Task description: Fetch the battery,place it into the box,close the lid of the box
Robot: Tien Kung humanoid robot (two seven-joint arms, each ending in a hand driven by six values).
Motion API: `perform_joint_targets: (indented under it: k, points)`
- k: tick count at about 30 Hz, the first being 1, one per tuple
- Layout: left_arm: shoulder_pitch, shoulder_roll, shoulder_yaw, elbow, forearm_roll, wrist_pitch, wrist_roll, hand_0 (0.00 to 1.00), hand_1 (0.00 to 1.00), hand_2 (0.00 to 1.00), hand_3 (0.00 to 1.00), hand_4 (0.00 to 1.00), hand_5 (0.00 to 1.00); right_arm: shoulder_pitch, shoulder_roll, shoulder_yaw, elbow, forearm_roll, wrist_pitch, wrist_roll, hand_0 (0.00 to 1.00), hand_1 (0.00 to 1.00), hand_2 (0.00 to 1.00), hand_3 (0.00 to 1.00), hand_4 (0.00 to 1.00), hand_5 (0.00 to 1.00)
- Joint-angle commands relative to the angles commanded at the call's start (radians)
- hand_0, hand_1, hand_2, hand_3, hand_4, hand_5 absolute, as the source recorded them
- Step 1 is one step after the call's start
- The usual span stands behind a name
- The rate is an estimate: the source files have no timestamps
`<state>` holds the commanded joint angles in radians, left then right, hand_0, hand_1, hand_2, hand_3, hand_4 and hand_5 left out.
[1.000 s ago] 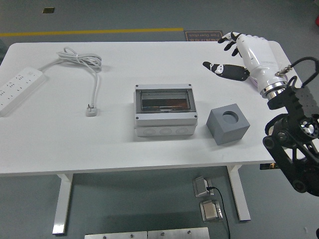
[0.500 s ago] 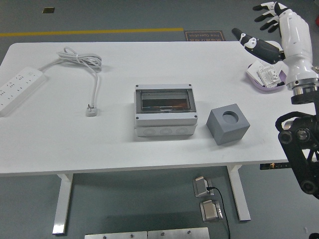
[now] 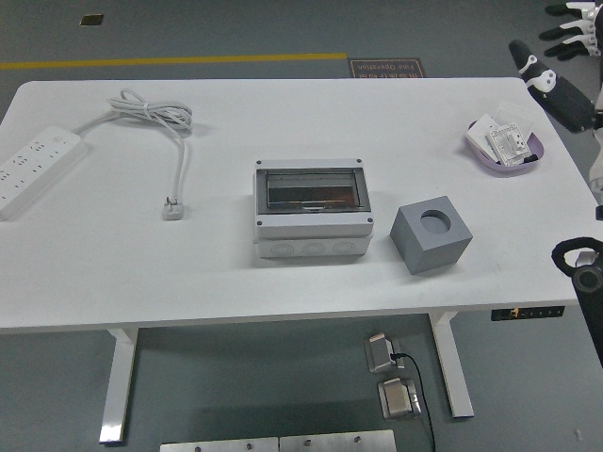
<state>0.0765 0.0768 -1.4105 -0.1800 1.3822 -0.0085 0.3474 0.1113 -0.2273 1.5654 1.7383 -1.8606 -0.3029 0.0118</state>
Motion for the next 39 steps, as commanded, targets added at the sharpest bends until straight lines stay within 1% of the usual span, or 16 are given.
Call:
perform_joint_targets:
  k: [2,6,8,9,14,15,17,20,21,23,26,27,32,33,38,39]
  points:
    - [0.001,0.005,-0.005,0.0,0.004,0.0,0.003,0.604,0.635,0.632,0.638,0.765,0.096,-0.011,0.013,-0.003,-0.017,0.007,0.029,-0.023,0.503,0.491,0.553,0.677,0.906,0.662]
    - [-0.002,0.013,-0.014,0.0,0.011,0.002,0.006,0.604,0.635,0.633,0.638,0.766,0.097,-0.015,0.023,0.007,-0.03,-0.101,0.129,-0.119,0.516,0.496,0.55,0.656,0.886,0.653]
    - [-0.005,0.014,-0.017,0.0,0.013,0.003,0.005,0.604,0.635,0.633,0.638,0.766,0.097,-0.016,0.021,0.006,-0.039,-0.159,0.173,-0.162,0.516,0.496,0.55,0.656,0.886,0.653]
    - [-0.007,0.015,-0.018,0.0,0.013,0.004,0.004,0.604,0.635,0.632,0.639,0.767,0.098,-0.014,0.019,0.005,-0.048,-0.19,0.196,-0.185,0.561,0.527,0.572,0.662,0.907,0.669]
    - [-0.01,0.011,-0.021,0.0,0.012,0.007,0.001,0.604,0.635,0.632,0.639,0.767,0.098,-0.008,0.002,-0.007,-0.13,-0.351,0.311,-0.272,0.561,0.527,0.572,0.662,0.907,0.669]
    - [-0.009,0.011,-0.021,0.0,0.011,0.007,0.001,0.604,0.635,0.632,0.639,0.768,0.099,-0.008,0.0,-0.009,-0.14,-0.373,0.331,-0.282,0.718,0.642,0.649,0.71,0.907,0.667]
    - [-0.009,0.008,-0.022,0.0,0.007,0.009,0.001,0.604,0.635,0.632,0.639,0.768,0.099,-0.008,-0.001,-0.011,-0.16,-0.408,0.369,-0.29,0.718,0.642,0.649,0.71,0.907,0.667]
    - [-0.008,0.004,-0.019,0.0,0.0,0.011,0.001,0.604,0.635,0.632,0.639,0.768,0.099,-0.009,0.001,-0.016,-0.178,-0.408,0.43,-0.305,0.718,0.642,0.649,0.71,0.907,0.667]
    - [-0.008,0.003,-0.019,0.0,-0.001,0.011,0.001,0.604,0.635,0.632,0.64,0.769,0.1,-0.009,0.002,-0.021,-0.182,-0.408,0.451,-0.312,0.884,0.808,0.849,0.966,0.976,0.694]
    - [-0.009,0.001,-0.02,0.0,-0.001,0.011,0.002,0.604,0.635,0.632,0.64,0.769,0.1,-0.007,0.002,-0.032,-0.189,-0.408,0.483,-0.324,0.884,0.808,0.849,0.966,0.976,0.694]
    - [-0.012,-0.001,-0.018,0.0,-0.004,0.012,0.001,0.604,0.635,0.632,0.64,0.769,0.1,-0.004,0.0,-0.05,-0.197,-0.408,0.512,-0.34,0.884,0.808,0.849,0.966,0.976,0.694]
    - [-0.013,-0.002,-0.018,0.0,-0.004,0.012,0.001,0.605,0.635,0.631,0.639,0.768,0.102,-0.004,-0.001,-0.056,-0.199,-0.408,0.518,-0.344,0.998,0.998,0.998,0.998,0.998,0.664]
    - [-0.016,-0.002,-0.017,0.0,-0.005,0.014,0.001,0.605,0.635,0.631,0.639,0.768,0.102,-0.004,0.001,-0.072,-0.202,-0.408,0.534,-0.356,0.998,0.998,0.998,0.998,0.998,0.664]
    - [-0.016,-0.002,-0.017,0.0,-0.005,0.014,0.001,0.605,0.635,0.631,0.639,0.767,0.1,-0.003,0.001,-0.076,-0.202,-0.408,0.535,-0.36,0.998,0.998,0.998,0.998,0.998,0.584]
    - [-0.018,-0.004,-0.018,0.0,-0.004,0.015,0.001,0.605,0.635,0.631,0.639,0.767,0.1,-0.001,0.006,-0.088,-0.2,-0.408,0.533,-0.369,0.998,0.998,0.998,0.998,0.998,0.584]
    - [-0.018,-0.004,-0.018,0.0,-0.004,0.015,0.001,0.606,0.635,0.631,0.639,0.766,0.099,-0.001,0.006,-0.091,-0.199,-0.408,0.532,-0.369,0.998,0.998,0.998,0.998,0.998,0.564]
